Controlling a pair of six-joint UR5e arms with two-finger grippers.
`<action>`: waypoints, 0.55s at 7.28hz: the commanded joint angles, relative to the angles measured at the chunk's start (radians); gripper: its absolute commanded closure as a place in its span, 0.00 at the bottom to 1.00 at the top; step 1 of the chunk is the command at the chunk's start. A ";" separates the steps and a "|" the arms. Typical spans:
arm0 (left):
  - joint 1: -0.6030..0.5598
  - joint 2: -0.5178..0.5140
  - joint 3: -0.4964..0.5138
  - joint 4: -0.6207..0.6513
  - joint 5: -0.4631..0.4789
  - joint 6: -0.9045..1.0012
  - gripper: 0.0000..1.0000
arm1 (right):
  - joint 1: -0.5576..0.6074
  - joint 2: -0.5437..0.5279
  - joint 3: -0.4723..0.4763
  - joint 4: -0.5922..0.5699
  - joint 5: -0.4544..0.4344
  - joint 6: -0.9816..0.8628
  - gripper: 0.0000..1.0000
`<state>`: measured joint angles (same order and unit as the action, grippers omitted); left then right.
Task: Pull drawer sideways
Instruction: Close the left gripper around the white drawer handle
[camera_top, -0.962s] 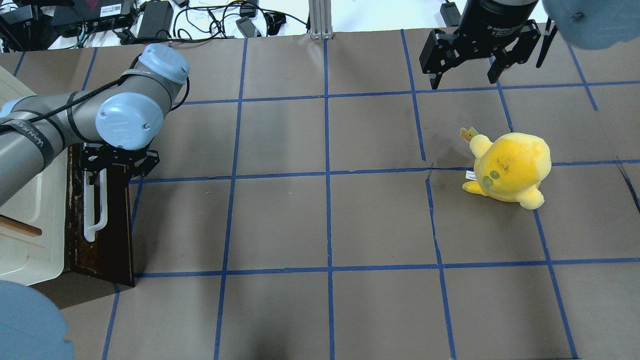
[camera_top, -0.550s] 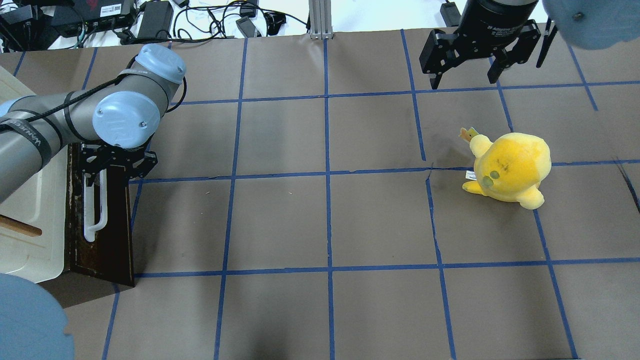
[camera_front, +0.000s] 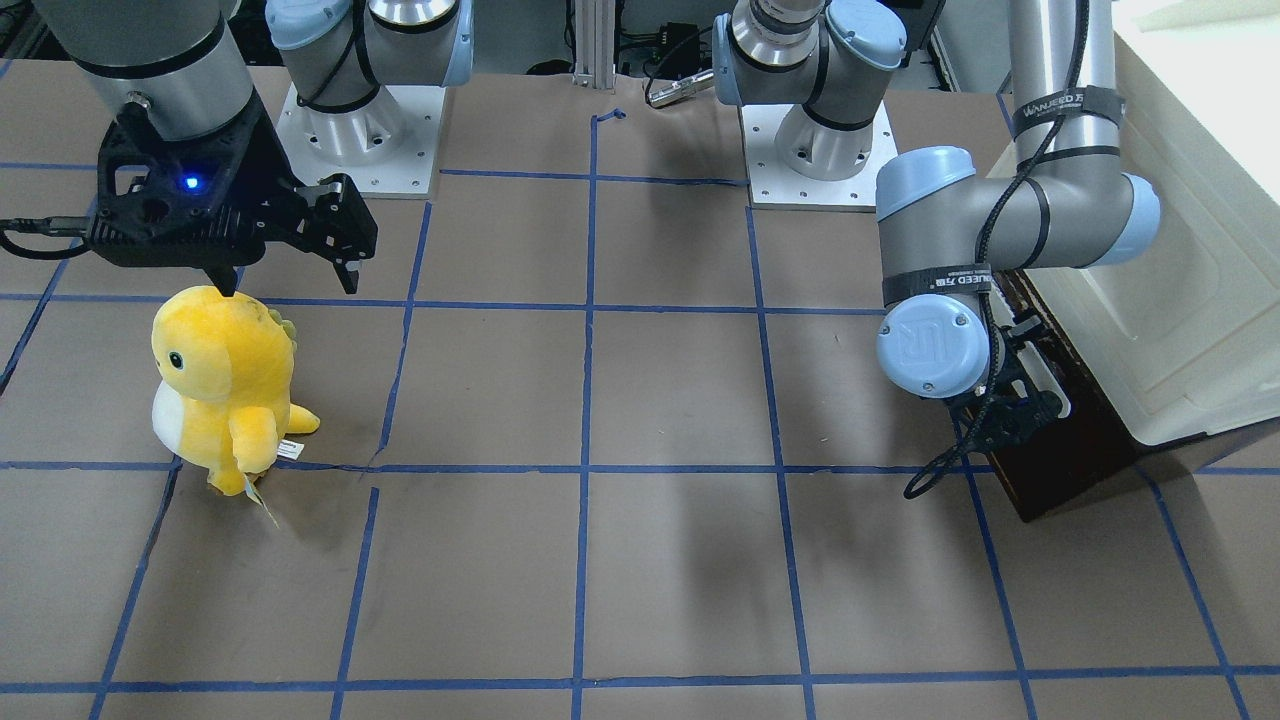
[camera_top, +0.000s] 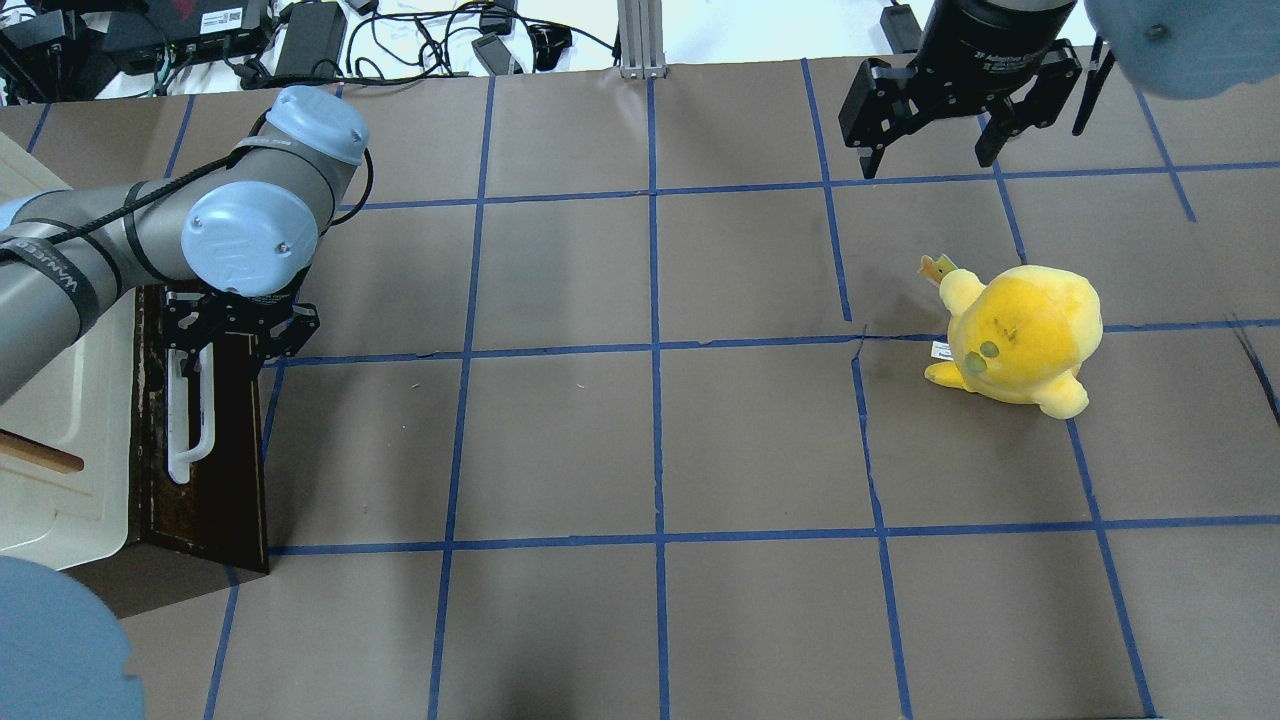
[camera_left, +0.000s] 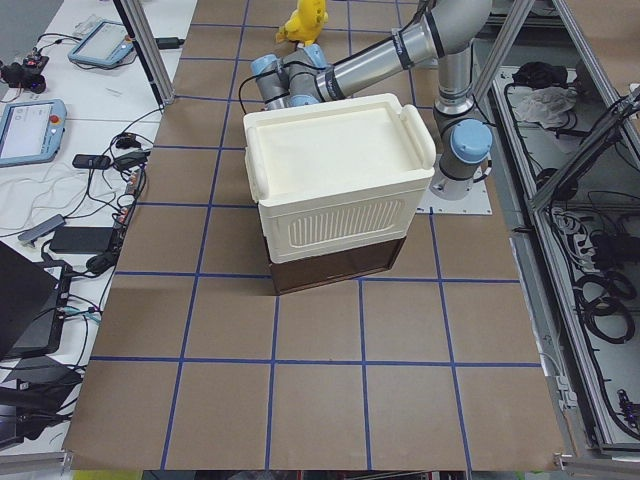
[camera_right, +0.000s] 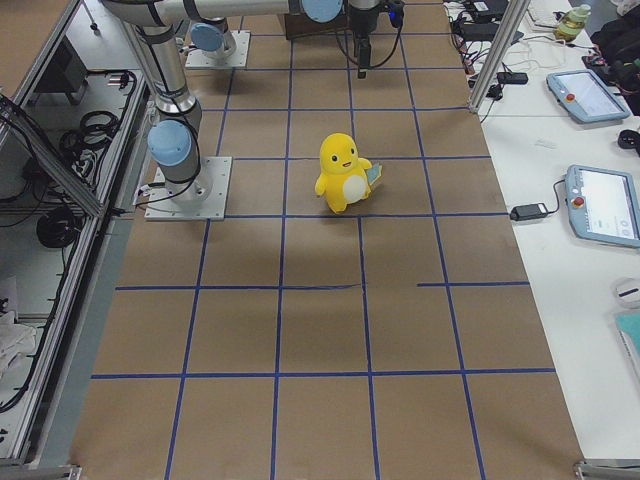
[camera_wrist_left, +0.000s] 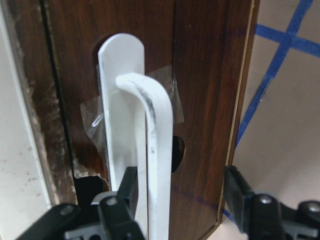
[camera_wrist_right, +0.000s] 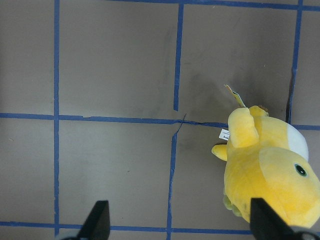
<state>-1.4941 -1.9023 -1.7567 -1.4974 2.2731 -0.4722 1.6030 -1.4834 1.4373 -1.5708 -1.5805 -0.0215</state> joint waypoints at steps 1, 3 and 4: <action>0.002 0.002 -0.003 -0.006 0.000 0.001 0.38 | 0.000 0.000 0.000 0.000 0.001 0.000 0.00; 0.003 0.002 -0.004 -0.009 0.000 0.001 0.44 | 0.000 0.000 0.000 0.000 0.001 0.000 0.00; 0.003 0.000 -0.004 -0.009 -0.001 0.000 0.46 | 0.000 0.000 0.000 0.000 0.001 0.000 0.00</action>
<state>-1.4916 -1.9006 -1.7604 -1.5058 2.2730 -0.4713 1.6030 -1.4834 1.4374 -1.5708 -1.5804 -0.0218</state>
